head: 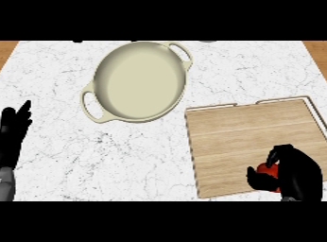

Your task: Pick the tomato from the tray and place it in the pot

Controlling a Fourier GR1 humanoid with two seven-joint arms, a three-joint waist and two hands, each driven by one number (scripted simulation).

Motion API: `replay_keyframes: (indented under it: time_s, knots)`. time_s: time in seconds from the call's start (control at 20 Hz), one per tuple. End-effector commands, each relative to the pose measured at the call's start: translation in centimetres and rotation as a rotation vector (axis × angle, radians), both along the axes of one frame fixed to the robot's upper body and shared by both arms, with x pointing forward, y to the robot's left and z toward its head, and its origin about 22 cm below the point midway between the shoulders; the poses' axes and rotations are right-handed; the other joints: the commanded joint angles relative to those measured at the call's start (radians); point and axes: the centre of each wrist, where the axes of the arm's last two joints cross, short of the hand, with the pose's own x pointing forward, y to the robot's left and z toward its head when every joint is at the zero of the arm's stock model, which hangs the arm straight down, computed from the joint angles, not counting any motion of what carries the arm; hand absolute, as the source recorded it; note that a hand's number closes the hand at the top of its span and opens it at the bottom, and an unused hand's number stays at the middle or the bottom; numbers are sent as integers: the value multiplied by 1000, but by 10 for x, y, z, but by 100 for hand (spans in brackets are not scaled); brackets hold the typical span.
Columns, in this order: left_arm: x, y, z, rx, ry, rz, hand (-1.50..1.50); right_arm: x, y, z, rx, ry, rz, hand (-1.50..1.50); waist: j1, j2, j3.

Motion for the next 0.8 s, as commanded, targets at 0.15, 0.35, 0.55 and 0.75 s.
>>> replay_keyframes:
  time_s: [0.15,0.35,0.55,0.75]
  knots:
    - [-2,-1,-2,-7,6,-15,0,-26,83,67,-98,-284,-152,150,17,-6,1]
    - [5,-4,3,-17,-3,-26,0,-38,118,118,-120,-553,-68,150,28,-5,2]
    - [8,-9,5,-22,7,-48,0,-48,154,137,-208,-698,-34,150,44,-1,2]
    - [9,-16,-1,-21,6,-54,0,-41,179,157,-291,-740,-8,150,52,7,3]
